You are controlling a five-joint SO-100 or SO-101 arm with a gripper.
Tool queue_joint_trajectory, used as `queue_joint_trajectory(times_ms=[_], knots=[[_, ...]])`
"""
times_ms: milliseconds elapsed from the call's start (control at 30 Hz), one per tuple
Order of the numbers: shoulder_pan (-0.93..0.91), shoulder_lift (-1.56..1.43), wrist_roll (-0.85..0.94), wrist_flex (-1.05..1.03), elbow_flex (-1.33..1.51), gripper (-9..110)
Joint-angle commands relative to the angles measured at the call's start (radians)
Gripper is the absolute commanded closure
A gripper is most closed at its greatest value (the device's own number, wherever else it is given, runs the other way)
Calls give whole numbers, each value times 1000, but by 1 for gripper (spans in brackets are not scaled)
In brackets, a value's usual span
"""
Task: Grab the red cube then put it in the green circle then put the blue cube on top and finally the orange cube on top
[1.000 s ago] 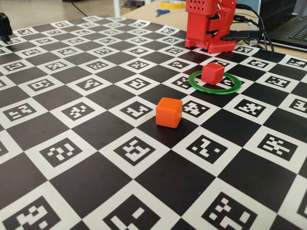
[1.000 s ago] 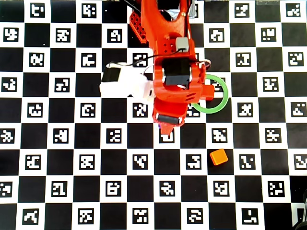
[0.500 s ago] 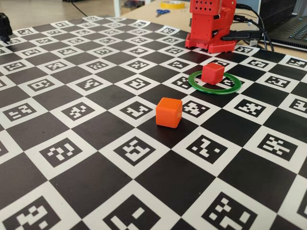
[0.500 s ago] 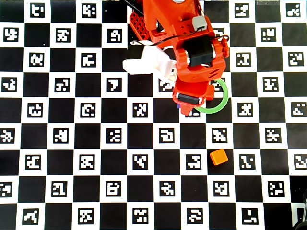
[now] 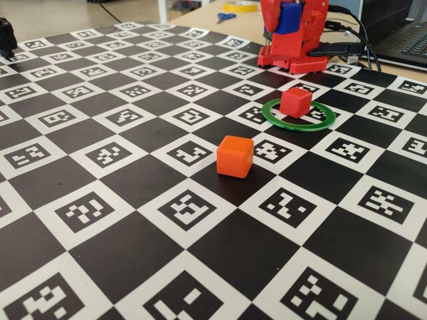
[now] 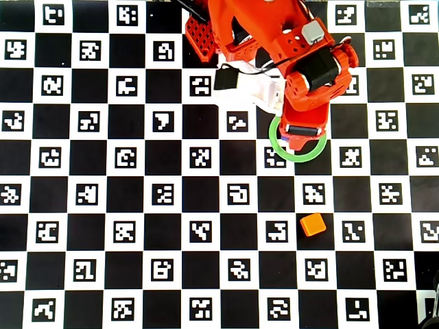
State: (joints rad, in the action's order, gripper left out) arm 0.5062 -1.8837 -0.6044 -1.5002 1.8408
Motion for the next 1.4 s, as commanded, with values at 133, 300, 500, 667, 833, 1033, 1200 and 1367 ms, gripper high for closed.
queue_joint_trajectory(times_ms=[133,300,500,667,833,1033,1200,1367], knots=[[35,-71,6,135,107,92],[43,-77,5,202,193,92],[72,-80,-31,268,262,92],[86,-100,-52,307,288,92],[117,-107,-61,316,304,92],[127,-107,-60,350,347,92],[132,-109,-55,364,365,92],[140,-109,-52,394,399,93]])
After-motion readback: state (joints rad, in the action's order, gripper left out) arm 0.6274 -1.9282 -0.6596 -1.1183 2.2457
